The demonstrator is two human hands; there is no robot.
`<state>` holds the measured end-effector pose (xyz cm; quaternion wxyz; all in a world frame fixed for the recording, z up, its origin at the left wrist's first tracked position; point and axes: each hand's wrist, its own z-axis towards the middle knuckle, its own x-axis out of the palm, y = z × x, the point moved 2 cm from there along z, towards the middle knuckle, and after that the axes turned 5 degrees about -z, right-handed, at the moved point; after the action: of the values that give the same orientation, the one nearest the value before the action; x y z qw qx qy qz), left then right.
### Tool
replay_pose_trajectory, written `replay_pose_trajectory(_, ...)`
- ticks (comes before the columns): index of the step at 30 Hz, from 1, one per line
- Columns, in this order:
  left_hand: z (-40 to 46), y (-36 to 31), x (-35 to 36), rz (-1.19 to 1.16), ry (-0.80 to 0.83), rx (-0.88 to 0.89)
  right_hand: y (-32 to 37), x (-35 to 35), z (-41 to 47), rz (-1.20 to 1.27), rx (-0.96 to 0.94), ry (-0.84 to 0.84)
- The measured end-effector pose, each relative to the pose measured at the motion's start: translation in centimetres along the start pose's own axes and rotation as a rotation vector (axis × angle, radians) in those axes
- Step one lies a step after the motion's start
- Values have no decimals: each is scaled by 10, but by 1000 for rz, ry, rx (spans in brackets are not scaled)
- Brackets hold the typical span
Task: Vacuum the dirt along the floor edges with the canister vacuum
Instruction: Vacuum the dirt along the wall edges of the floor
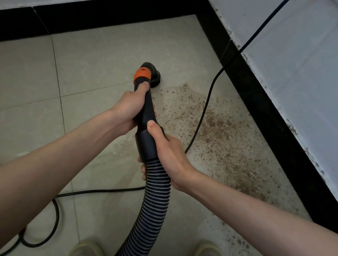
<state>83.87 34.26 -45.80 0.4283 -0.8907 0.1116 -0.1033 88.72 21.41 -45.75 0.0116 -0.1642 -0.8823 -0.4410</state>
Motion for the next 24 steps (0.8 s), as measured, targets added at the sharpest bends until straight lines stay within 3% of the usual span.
replay_pose_trajectory(6,3,0,-12,22,-25,-65,-1,2,4,-63,7,33)
replay_pose_trajectory(14,19,-3,-36,91,-199,-86,-5,25,20,-169,-2,41)
replay_pose_trajectory(24,8,-18,-42,-43,-294,-167,25,30,21,-259,79,24)
